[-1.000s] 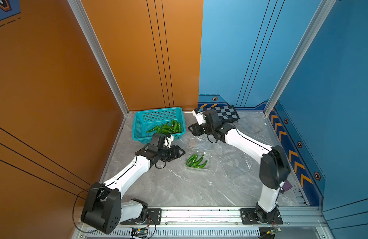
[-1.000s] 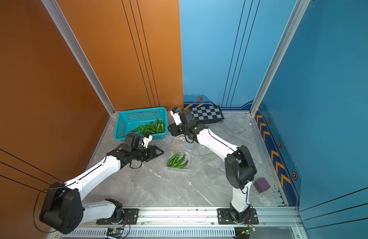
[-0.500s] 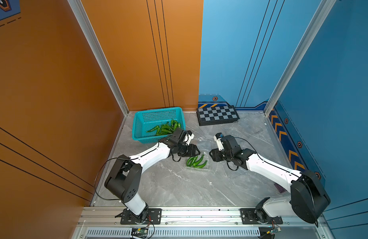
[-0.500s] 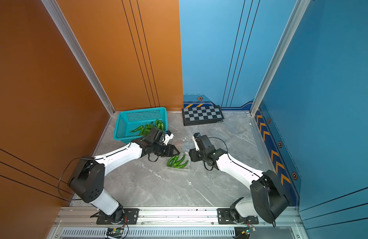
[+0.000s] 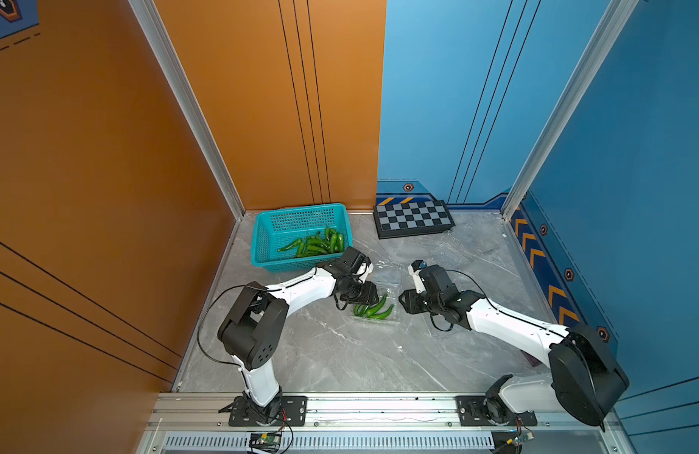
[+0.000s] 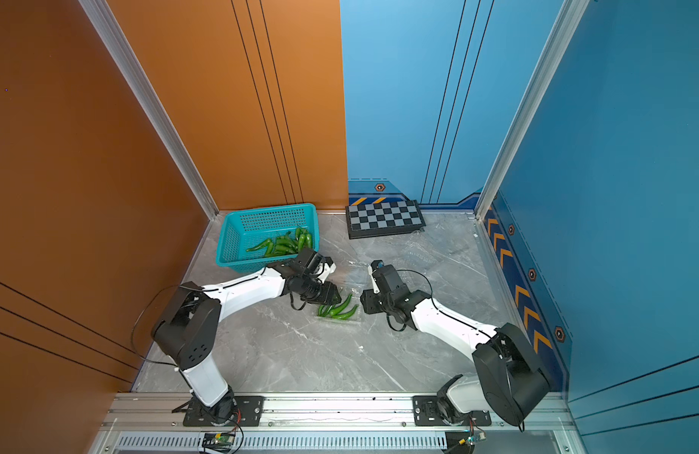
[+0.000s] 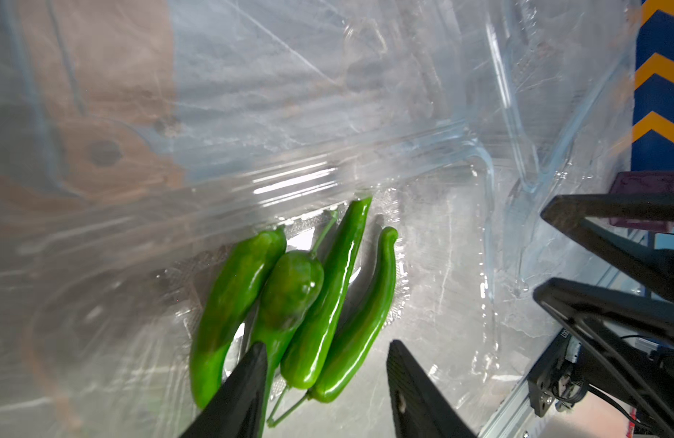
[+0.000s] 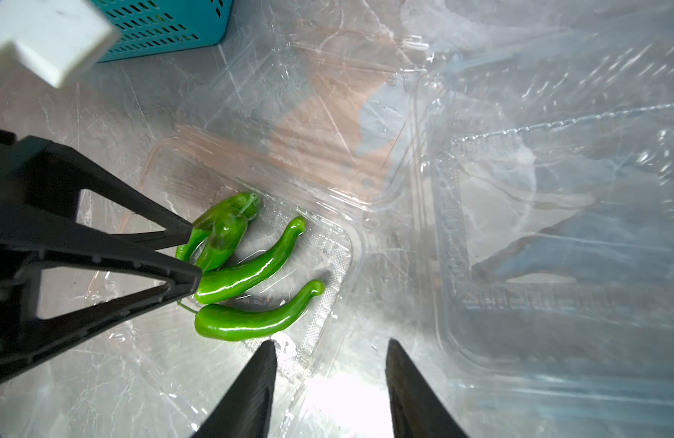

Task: Take small green peppers out of containers
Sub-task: Pick up the green pepper from the packing box.

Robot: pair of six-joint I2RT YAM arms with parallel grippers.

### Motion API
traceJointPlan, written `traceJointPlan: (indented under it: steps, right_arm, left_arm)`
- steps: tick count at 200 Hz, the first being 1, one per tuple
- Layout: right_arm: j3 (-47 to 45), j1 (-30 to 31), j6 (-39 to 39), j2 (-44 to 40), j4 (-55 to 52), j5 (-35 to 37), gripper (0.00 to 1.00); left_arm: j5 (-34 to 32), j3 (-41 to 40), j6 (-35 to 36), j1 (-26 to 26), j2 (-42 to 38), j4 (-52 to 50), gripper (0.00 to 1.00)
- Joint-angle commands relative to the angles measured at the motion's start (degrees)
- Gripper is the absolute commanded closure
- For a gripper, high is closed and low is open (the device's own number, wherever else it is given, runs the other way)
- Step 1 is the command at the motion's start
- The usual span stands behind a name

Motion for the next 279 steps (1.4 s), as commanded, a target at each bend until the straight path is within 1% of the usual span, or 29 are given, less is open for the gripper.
traceJointPlan:
  steps: [1, 31, 52, 135, 181, 211, 251, 279]
  right_arm:
    - [-0.6, 0.5, 1.3, 1.0, 1.9, -1.7, 0.52]
    - [-0.9, 0.7, 1.3, 1.2, 2.0, -1.3, 0.52]
    - [-1.2, 0.8, 1.4, 1.5, 2.1, -1.6, 0.55]
    - [-2.1, 1.0, 2.1, 2.6, 3.1, -1.9, 0.56]
    - [-2.3, 0.8, 2.7, 3.9, 4.6, -2.4, 0.56]
    - [-2.2, 0.9, 2.8, 3.9, 4.7, -2.4, 0.57]
    - [-2.1, 0.8, 2.8, 4.7, 5.4, -2.3, 0.57]
    - [-1.7, 1.0, 3.1, 6.1, 6.7, -2.5, 0.58]
  left_arm:
    - [-2.1, 2.1, 1.4, -0.7, 1.2, -1.6, 0.47]
    - [-4.0, 2.5, 1.3, -0.9, 2.3, -1.6, 0.48]
    - [-5.7, 2.8, 1.3, -1.1, 2.5, -1.6, 0.49]
    - [-5.4, 4.1, 1.6, -1.9, 5.3, -1.6, 0.50]
    - [-8.3, 4.9, 1.5, -2.2, 6.1, -2.4, 0.51]
    - [-11.6, 5.2, 0.6, -2.3, 6.1, -2.6, 0.51]
    - [-12.8, 5.8, 0.6, -2.6, 7.0, -3.1, 0.51]
    - [-13.6, 6.2, -0.1, -2.7, 7.1, -3.1, 0.54]
